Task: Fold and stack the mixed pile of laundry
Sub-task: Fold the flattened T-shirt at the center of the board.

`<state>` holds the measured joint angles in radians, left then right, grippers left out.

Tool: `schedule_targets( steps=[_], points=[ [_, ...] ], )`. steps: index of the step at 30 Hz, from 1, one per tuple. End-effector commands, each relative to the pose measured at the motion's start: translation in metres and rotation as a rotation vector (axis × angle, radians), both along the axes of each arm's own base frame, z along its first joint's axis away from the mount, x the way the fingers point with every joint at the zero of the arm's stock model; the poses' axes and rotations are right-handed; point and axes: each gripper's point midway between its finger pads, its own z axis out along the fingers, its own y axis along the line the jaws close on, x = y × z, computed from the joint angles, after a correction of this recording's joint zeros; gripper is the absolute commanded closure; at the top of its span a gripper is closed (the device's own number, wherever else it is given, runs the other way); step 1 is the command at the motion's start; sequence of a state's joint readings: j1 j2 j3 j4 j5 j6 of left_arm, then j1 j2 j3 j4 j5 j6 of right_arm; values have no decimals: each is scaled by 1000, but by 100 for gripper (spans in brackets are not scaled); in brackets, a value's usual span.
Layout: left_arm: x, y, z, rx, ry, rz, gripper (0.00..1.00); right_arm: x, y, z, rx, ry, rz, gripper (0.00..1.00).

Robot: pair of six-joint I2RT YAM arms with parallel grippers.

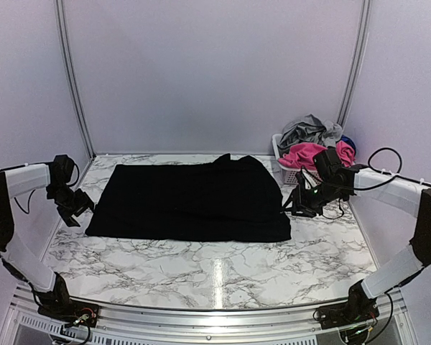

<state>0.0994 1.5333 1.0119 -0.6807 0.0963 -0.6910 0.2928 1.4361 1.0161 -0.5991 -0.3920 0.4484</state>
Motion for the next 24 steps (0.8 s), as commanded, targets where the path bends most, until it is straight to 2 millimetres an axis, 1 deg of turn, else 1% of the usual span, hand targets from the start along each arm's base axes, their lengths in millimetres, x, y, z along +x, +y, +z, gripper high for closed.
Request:
schedule_targets(
  steps=[1,3,7,13,20,22,24],
  points=[
    [-39,3,-13,23,87,-15,30,-14,-2,-23,-12,36,34,59],
    [-46,6,-18,38,105,-13,30,-16,-2,-32,-19,44,50,59],
    [-49,12,-29,66,147,-27,31,-15,2,-45,-9,53,78,58],
    [-41,11,-36,60,153,-70,32,-17,4,-62,-18,78,110,58],
    [-42,7,-46,40,181,-98,32,-20,3,-75,-29,114,120,57],
    [-43,2,-51,13,187,-104,34,-22,3,-80,-34,127,124,58],
    [-45,2,-56,6,200,-104,40,-27,1,-88,-42,150,126,63]
  ],
)
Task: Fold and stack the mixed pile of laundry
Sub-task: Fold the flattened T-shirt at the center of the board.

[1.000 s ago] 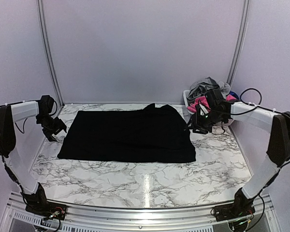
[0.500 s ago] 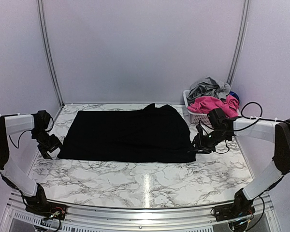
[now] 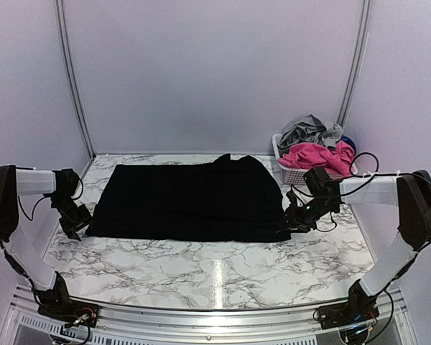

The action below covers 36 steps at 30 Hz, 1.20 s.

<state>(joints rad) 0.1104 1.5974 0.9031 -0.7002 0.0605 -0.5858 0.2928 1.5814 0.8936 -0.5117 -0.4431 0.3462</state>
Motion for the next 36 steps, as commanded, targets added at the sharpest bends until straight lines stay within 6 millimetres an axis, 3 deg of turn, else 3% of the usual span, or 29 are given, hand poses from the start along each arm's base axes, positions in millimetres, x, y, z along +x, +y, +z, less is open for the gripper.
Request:
schedule_targets(
  steps=[1,6,10,14,19,27,32,33,35,36],
  points=[
    [0,-3,-9,-28,16,-17,44,-6,-1,-14,-7,26,19,66],
    [-4,-5,-11,-37,27,-27,77,-13,-6,-21,-29,59,11,97],
    [-12,-2,-7,-21,42,-31,100,-11,-12,-10,-65,45,-2,100],
    [-23,6,4,29,62,-37,100,-15,-28,0,-120,47,-40,100],
    [-40,8,12,43,90,-47,100,-37,-42,3,-151,90,-57,100],
    [-74,-11,24,-45,112,-34,100,-88,-43,3,-122,187,-43,100],
    [-109,-29,22,-123,159,-13,100,-120,-35,4,-101,243,-11,100],
    [-116,-32,19,-134,172,-15,89,-125,-32,6,-89,254,1,100],
    [-120,-29,20,-107,152,-17,56,-121,-28,19,-74,227,20,71],
    [-117,-26,24,-90,132,-25,46,-112,-28,31,-76,186,21,60]
  ],
)
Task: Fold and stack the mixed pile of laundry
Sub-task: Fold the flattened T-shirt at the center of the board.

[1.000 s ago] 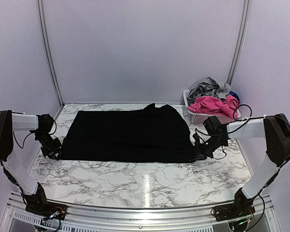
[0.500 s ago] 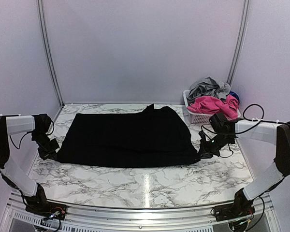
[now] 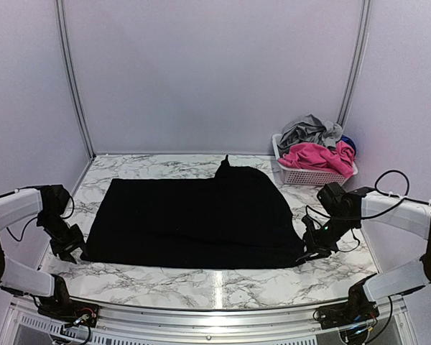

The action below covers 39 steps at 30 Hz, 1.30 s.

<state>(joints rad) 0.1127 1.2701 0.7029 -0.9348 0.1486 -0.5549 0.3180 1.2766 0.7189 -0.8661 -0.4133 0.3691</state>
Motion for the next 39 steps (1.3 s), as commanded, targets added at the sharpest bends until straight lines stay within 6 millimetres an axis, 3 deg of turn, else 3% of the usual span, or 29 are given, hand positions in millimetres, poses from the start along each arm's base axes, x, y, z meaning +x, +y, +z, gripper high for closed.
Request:
schedule_targets(
  steps=[1,3,6,9,12,15,19,22,25,28,29,33,39],
  points=[
    [-11,1,12,16,3,-2,39,11,5,37,6,-75,21,52],
    [11,3,31,27,-77,-19,30,29,9,57,21,-150,21,49],
    [51,-2,59,22,-199,-80,18,51,21,69,66,-223,35,50],
    [85,-34,78,-84,-311,-181,14,73,35,70,115,-275,69,50],
    [112,-83,99,-190,-438,-327,13,94,55,70,141,-313,146,51],
    [136,-141,119,-276,-549,-513,15,102,68,64,110,-293,226,52],
    [170,-237,145,-339,-704,-817,23,104,66,58,107,-262,187,52],
    [184,-315,137,-409,-708,-1004,34,107,54,58,150,-240,98,53],
    [180,-392,124,-495,-703,-1148,40,106,40,56,182,-236,31,53],
    [176,-447,108,-591,-681,-1207,46,102,32,53,190,-221,-1,53],
    [173,-462,93,-608,-659,-1226,46,99,31,52,195,-217,-11,53],
    [162,-501,70,-646,-636,-1264,50,87,26,44,201,-186,-43,53],
    [151,-512,20,-572,-571,-1285,54,71,17,33,194,-154,-68,53]
  ],
)
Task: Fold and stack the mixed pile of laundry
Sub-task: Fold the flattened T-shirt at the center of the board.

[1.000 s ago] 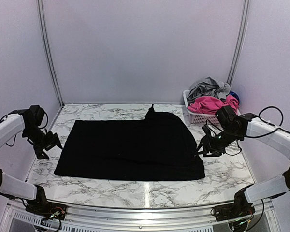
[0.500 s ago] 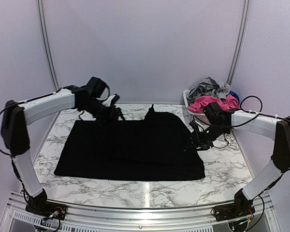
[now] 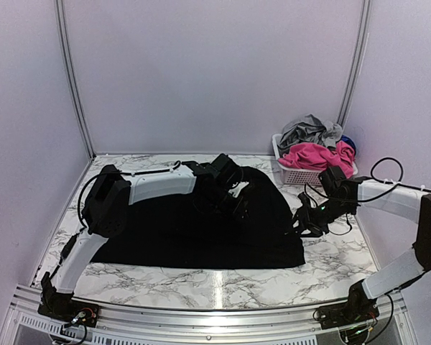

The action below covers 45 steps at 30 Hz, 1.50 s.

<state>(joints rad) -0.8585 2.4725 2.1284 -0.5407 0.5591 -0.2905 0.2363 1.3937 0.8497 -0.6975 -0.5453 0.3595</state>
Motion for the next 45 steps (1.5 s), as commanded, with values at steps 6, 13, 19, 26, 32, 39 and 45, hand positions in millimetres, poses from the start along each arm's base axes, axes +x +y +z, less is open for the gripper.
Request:
schedule_targets(
  steps=[6,13,19,26,32,39,45],
  points=[
    [11,1,-33,92,-35,60,52,-6,-4,-6,26,12,-43,52],
    [13,3,-47,123,-25,90,44,0,-2,-18,40,19,-69,50],
    [4,-6,-44,94,-13,48,55,10,0,-24,45,18,-87,50],
    [0,-14,-45,71,16,35,68,14,-2,-30,25,21,-98,50],
    [-2,-17,-35,49,-3,10,85,16,-5,-32,7,18,-107,50],
    [12,-18,-8,17,-58,34,100,17,-6,-33,4,16,-116,51],
    [32,-4,23,-13,-115,86,100,25,-4,-23,18,-12,-119,50]
  ],
)
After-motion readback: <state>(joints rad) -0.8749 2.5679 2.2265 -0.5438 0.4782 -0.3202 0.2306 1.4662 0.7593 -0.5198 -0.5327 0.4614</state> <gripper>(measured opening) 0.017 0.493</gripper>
